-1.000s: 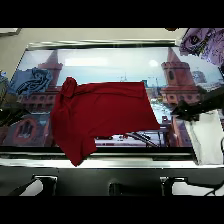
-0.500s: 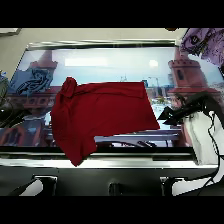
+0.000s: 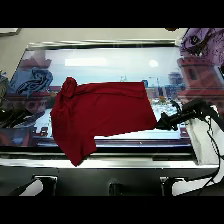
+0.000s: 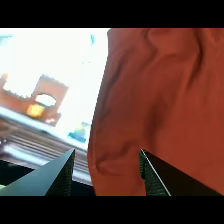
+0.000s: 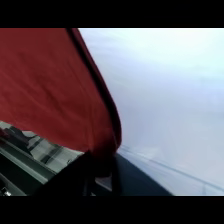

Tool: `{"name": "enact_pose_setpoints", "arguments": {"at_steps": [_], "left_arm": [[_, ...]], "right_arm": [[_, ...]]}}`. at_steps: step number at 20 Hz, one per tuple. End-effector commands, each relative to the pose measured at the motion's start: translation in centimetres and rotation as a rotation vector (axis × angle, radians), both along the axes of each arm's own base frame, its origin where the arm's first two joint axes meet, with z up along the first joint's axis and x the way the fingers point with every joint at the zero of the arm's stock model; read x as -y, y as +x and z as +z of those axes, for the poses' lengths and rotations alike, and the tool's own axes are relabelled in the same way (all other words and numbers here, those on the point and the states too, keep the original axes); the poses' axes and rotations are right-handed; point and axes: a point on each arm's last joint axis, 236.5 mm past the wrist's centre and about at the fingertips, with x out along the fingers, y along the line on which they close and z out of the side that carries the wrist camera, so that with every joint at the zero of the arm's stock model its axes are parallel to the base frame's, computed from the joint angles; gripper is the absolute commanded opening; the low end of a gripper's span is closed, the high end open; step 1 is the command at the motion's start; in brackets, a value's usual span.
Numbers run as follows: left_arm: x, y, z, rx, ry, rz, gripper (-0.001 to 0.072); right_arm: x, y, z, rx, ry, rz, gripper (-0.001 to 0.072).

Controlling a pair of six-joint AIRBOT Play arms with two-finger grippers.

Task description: Fold the clothes and pants, and hang the long-sleeved shirts on hangers.

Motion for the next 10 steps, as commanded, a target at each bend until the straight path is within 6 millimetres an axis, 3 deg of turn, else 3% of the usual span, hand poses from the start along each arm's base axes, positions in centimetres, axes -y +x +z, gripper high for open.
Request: {"name": "enact_pose_setpoints", "arguments": {"at_steps": [1, 3, 6, 10], "left_arm": [[1.6, -0.8, -2.1, 0.002, -0.103, -0.016, 0.0473], [2.3, -2.2, -4.6, -0.005, -0.181, 0.005, 0.0473], [3.0, -5.0, -8.6, -0.062, -0.22, 0.022, 0.0473], [5.0, -7.0, -11.5, -0.094, -0.272, 0.026, 0.0472]], "right_arm": [[0.7, 1.5, -1.1, 0.071, -0.044, -0.025, 0.0088], [0.6, 1.6, -0.9, 0.077, -0.04, -0.02, 0.0028], [0.7, 1.9, 0.0, 0.106, -0.049, -0.022, 0.0028], [0.8, 2.3, 1.2, 0.141, -0.059, -0.022, 0.0028]]}}
